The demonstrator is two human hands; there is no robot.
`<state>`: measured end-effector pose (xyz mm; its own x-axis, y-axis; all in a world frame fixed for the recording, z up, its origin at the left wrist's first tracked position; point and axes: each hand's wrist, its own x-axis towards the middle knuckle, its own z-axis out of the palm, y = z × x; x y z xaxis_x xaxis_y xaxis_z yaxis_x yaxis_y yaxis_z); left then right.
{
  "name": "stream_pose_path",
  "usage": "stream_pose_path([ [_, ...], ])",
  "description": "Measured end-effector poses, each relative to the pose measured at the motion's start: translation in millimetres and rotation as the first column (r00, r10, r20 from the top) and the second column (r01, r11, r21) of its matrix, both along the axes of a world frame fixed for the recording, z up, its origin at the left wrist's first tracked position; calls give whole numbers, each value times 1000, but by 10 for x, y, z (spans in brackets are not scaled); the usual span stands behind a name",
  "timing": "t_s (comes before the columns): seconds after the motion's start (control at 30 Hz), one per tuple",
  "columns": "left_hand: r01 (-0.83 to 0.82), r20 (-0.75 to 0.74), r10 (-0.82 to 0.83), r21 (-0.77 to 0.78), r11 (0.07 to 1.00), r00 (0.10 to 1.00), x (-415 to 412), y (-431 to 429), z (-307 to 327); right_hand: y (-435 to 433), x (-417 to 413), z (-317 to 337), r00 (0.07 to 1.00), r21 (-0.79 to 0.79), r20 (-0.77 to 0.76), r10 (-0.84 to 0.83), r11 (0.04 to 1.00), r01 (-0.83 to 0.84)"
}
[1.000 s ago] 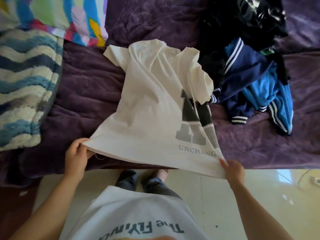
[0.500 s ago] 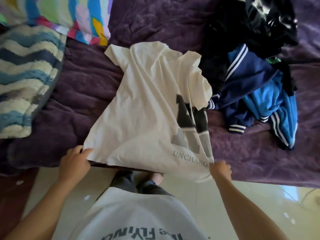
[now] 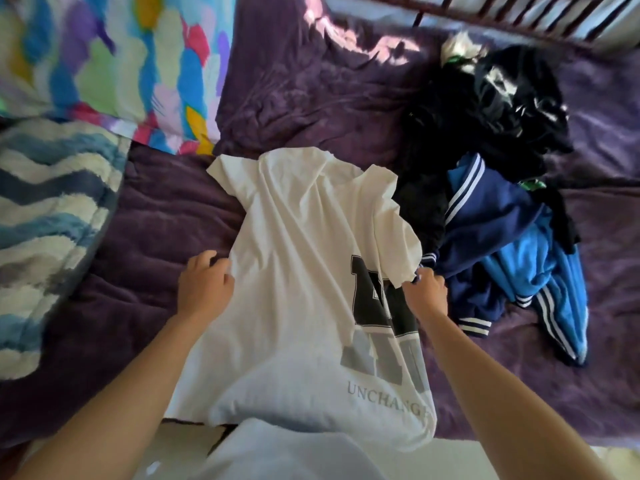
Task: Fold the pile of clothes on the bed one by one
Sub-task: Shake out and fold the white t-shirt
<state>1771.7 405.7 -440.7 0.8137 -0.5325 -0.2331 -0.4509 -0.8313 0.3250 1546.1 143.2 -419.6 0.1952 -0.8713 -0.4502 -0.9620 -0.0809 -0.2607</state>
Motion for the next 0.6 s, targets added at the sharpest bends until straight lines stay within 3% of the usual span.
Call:
stream_pose_path([
  [0.2,19,-30,-19,-9,1000,999,669,-732,-117,-436,543,-76,998,-13,-17,60,998,-60],
  [0.4,-253,-89,246,-84,964,965,1432,-1294,-469,-882,974,-503,988,-26,-89,123,992,-126],
  [0.47,-465,-179,437,-168,869,881,1655,-1439,-586,-1065,1098,-645,983,-35,-131,128,990,-134],
  [0.53,-690,-413,569,-258,676,711,1799,-1615,-677,-1217,1178,-770,968,-41,-207,142,987,-153],
  [0.6,-819,-575,600,-260,511,557,1857,-1780,-779,-1335,1218,-872,965,-26,-231,123,991,-133],
])
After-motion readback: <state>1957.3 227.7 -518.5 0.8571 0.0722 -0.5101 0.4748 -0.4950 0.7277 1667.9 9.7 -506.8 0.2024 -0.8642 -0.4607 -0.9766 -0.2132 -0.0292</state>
